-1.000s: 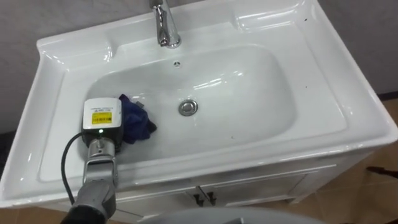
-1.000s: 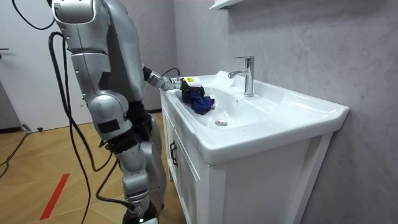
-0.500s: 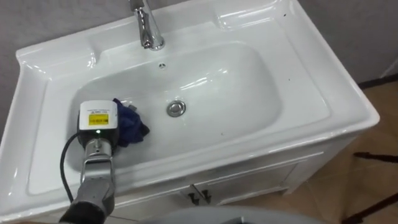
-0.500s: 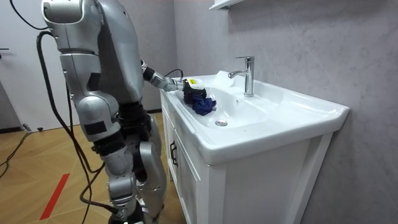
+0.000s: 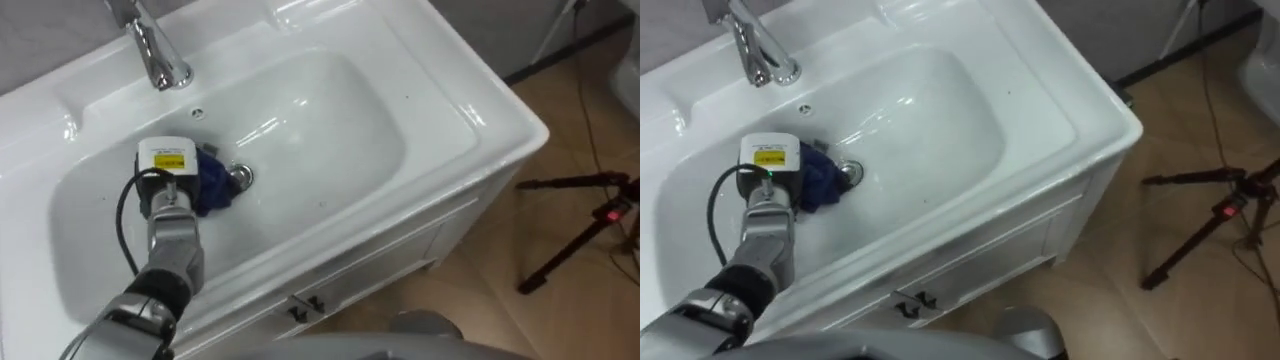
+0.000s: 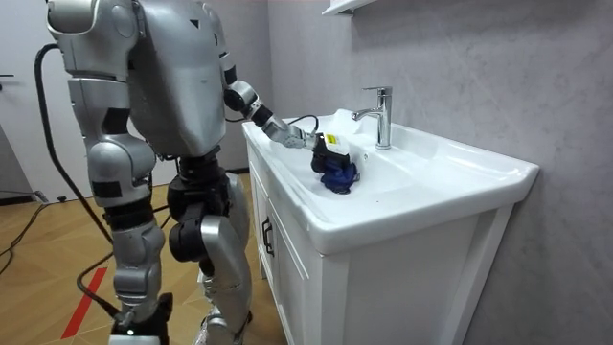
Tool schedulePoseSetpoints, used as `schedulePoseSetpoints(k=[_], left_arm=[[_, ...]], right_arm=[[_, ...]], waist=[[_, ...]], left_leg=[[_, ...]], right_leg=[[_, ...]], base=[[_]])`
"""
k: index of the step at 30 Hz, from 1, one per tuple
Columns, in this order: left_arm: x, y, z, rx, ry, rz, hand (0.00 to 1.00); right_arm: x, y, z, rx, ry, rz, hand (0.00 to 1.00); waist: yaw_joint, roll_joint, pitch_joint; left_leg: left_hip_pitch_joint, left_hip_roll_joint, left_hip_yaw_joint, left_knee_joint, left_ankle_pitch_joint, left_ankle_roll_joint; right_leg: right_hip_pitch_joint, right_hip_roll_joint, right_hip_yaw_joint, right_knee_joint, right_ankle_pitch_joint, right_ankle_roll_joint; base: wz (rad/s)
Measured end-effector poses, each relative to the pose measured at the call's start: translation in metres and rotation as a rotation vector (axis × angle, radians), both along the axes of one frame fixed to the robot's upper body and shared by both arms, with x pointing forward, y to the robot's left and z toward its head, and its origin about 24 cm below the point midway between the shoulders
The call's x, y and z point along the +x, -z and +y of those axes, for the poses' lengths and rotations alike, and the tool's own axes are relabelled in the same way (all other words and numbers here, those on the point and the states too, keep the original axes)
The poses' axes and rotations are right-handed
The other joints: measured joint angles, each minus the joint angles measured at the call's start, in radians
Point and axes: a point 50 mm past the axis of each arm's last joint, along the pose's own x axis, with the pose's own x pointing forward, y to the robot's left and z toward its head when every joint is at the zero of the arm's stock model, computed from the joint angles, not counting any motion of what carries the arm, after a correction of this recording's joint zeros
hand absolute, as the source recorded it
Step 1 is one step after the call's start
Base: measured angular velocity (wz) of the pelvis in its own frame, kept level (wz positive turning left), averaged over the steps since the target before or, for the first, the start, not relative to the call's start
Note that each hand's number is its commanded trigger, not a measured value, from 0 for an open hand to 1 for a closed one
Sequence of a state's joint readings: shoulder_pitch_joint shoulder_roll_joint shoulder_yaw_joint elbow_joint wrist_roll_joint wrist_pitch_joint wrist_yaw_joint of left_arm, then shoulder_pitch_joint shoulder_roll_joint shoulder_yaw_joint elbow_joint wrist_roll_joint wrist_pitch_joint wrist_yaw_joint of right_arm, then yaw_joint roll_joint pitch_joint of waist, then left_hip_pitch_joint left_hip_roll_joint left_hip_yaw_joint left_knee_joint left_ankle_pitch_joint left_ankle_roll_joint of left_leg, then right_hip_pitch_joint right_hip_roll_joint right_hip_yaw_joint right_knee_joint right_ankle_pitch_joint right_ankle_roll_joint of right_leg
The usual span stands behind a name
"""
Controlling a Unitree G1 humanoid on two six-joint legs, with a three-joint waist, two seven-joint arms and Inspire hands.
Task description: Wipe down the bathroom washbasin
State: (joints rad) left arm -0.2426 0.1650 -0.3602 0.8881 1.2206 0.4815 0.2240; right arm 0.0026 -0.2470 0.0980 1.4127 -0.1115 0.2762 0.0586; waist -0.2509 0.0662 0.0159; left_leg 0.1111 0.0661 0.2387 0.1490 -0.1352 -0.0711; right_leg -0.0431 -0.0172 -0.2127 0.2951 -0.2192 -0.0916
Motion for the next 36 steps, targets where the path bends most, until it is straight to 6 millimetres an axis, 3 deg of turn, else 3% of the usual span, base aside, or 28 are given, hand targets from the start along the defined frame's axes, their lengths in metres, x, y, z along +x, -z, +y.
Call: schedulePoseSetpoints(k=[5,7,11,14,16,21,25,36], left_arm=[[0.007,0.0,-0.007,-0.019,-0.006,0.018,1.0],[0.012,-0.001,-0.013,-0.043,-0.011,0.025,1.0],[0.022,-0.006,-0.019,-0.101,-0.039,0.024,1.0],[0.035,-0.013,-0.031,-0.177,-0.057,0.016,1.0],[0.045,-0.02,-0.046,-0.246,-0.053,-0.005,1.0],[0.061,-0.035,-0.075,-0.302,0.027,-0.038,1.0],[0.068,-0.044,-0.09,-0.334,0.072,-0.068,1.0],[0.073,-0.061,-0.108,-0.499,0.12,-0.114,1.0]], right_arm=[[0.0,0.001,0.002,0.011,0.004,0.007,0.0],[0.004,0.001,0.003,0.011,0.003,-0.003,0.0],[0.005,0.0,0.002,0.013,0.003,-0.002,0.0],[0.004,-0.001,-0.003,0.007,-0.002,0.006,0.0],[0.009,-0.002,-0.005,0.01,-0.023,0.003,0.0],[0.02,-0.002,-0.003,0.032,-0.082,-0.018,0.0],[0.02,-0.002,-0.003,0.038,-0.097,-0.009,0.0],[0.02,-0.002,-0.001,0.06,-0.098,0.003,0.0]], waist=[[-0.046,0.001,0.0004],[-0.089,0.003,0.0016],[-0.135,0.006,0.003],[-0.139,0.027,0.0153],[-0.149,0.053,0.0166],[-0.184,0.058,0.0145],[-0.188,0.062,0.0121],[-0.168,0.062,0.012]], left_leg=[[0.004,-0.008,0.037,0.0,0.0,0.0],[0.002,-0.011,0.038,0.0,-0.004,0.006],[-0.011,-0.012,0.063,0.002,-0.009,0.014],[-0.016,-0.02,0.066,0.002,-0.022,0.034],[-0.032,-0.013,0.079,-0.016,-0.052,0.061],[-0.032,-0.032,0.103,-0.015,-0.064,0.082],[-0.031,-0.043,0.102,-0.013,-0.068,0.091],[-0.032,-0.051,0.084,-0.004,-0.079,0.109]], right_leg=[[-0.015,-0.001,0.045,0.0,0.015,0.013],[-0.02,-0.003,0.052,-0.004,0.023,0.021],[-0.039,-0.006,0.066,-0.004,0.033,0.04],[-0.052,-0.01,0.076,-0.002,0.042,0.052],[-0.08,-0.009,0.083,0.012,0.049,0.059],[-0.093,-0.017,0.115,0.032,0.062,0.074],[-0.091,-0.026,0.117,0.032,0.061,0.087],[-0.067,-0.035,0.102,-0.004,0.063,0.109]], base=[[-0.23],[-0.11],[-0.11],[-0.08],[-0.09],[-0.17],[0.0],[0.08]])
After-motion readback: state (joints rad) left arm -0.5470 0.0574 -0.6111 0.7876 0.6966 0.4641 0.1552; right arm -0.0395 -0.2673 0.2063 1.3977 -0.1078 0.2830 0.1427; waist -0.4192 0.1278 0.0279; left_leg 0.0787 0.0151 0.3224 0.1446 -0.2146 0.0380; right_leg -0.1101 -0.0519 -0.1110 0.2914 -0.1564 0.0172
